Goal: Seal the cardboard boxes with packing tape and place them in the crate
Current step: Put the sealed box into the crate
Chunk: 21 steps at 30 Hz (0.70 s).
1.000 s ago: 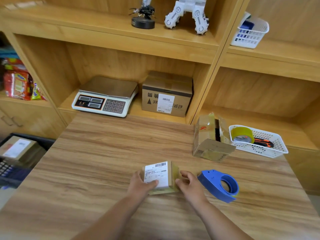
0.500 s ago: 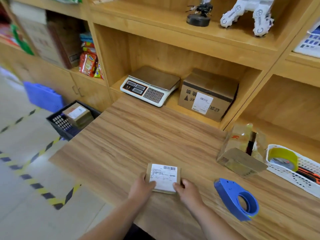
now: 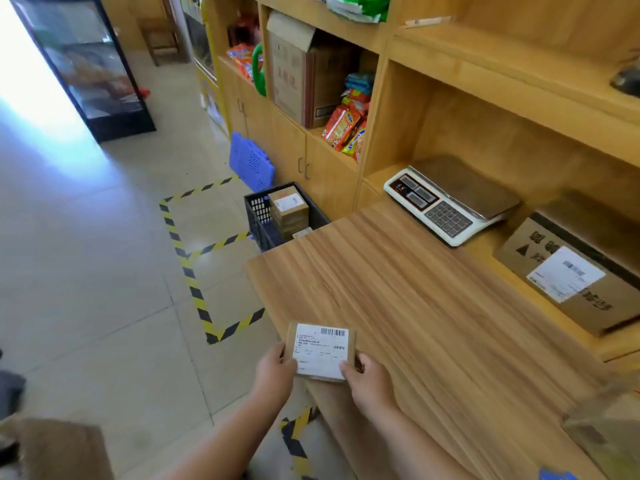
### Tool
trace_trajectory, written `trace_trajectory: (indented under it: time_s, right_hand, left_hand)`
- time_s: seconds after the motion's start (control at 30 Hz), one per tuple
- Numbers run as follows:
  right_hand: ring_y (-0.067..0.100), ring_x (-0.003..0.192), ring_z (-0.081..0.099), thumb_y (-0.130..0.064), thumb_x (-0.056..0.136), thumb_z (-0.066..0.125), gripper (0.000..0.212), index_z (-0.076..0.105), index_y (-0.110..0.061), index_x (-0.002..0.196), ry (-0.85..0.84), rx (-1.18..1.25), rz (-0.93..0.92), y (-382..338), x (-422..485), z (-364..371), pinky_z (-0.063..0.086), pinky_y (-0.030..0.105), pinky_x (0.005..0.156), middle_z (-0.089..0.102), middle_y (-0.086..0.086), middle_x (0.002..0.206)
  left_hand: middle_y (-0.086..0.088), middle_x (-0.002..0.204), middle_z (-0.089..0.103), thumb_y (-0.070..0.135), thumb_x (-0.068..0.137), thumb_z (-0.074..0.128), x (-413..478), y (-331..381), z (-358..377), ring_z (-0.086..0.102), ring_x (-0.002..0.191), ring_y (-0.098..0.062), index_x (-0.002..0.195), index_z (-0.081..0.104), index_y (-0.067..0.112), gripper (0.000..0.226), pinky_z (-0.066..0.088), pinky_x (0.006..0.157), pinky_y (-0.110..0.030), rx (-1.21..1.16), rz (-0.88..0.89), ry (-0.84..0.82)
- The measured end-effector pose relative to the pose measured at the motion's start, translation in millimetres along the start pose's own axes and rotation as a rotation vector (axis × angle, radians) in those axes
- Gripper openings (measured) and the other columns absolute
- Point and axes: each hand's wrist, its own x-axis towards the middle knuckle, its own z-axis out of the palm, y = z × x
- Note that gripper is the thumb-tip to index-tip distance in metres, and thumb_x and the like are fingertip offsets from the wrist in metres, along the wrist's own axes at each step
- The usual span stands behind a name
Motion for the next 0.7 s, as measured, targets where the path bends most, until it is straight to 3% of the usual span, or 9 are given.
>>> trace_trajectory:
  time_s: [0.1,0.2,0.3,0.47,0.6,0.7]
  right_hand:
    - [-0.008,0.077,0.054,-0.022,0.089,0.061,0.013,0.057,-0.031,0.097,-0.029,-0.003,-0.022,-27,14,24,0.040,0.013,0.062,0.059,-0.024,0.085]
    - [0.002,0.089,0.056,-0.022,0.089,0.062,0.023,0.058,-0.021,0.112,-0.033,-0.013,-0.028,-55,32,52,0.043,0.018,0.075,0.062,-0.013,0.101]
    - [0.007,0.095,0.056,-0.020,0.088,0.063,0.030,0.057,-0.014,0.117,-0.030,-0.022,-0.031,-88,53,88,0.043,0.021,0.081,0.063,-0.005,0.111]
    - [0.009,0.092,0.059,-0.015,0.088,0.063,0.021,0.058,-0.014,0.108,-0.001,0.045,-0.042,-149,89,161,0.044,0.022,0.080,0.066,-0.003,0.106]
    - [0.008,0.083,0.059,-0.016,0.088,0.063,0.012,0.055,-0.025,0.093,0.019,0.066,-0.070,-191,118,215,0.041,0.023,0.072,0.066,-0.006,0.094]
    - [0.005,0.083,0.058,-0.015,0.088,0.062,0.015,0.056,-0.026,0.096,0.006,0.085,-0.071,-218,140,247,0.042,0.022,0.072,0.061,-0.013,0.089]
  left_hand:
    - [0.008,0.089,0.063,0.000,0.091,0.046,16,-1,-29,0.058,0.080,-0.006,0.107,0.056,0.018,0.026,0.040,0.055,-0.015,-0.077,-0.025,0.030]
    - [0.005,0.093,0.066,0.002,0.091,0.048,40,3,-60,0.060,0.084,-0.007,0.109,0.059,0.018,0.026,0.041,0.059,-0.017,-0.136,-0.023,0.034]
    - [0.009,0.089,0.066,0.004,0.092,0.050,72,12,-100,0.060,0.080,-0.002,0.098,0.059,0.024,0.023,0.040,0.054,-0.013,-0.185,-0.006,0.042]
    - [0.007,0.088,0.071,0.001,0.089,0.049,140,31,-178,0.064,0.073,0.001,0.096,0.066,0.018,0.026,0.044,0.055,-0.011,-0.155,0.052,0.027]
    - [0.001,0.094,0.072,0.000,0.090,0.046,192,45,-232,0.067,0.088,-0.013,0.102,0.063,0.017,0.027,0.055,0.078,-0.033,-0.155,0.040,0.006]
    - [0.002,0.097,0.070,-0.002,0.089,0.046,226,52,-263,0.065,0.092,-0.013,0.108,0.061,0.016,0.031,0.053,0.075,-0.028,-0.111,0.054,0.037]
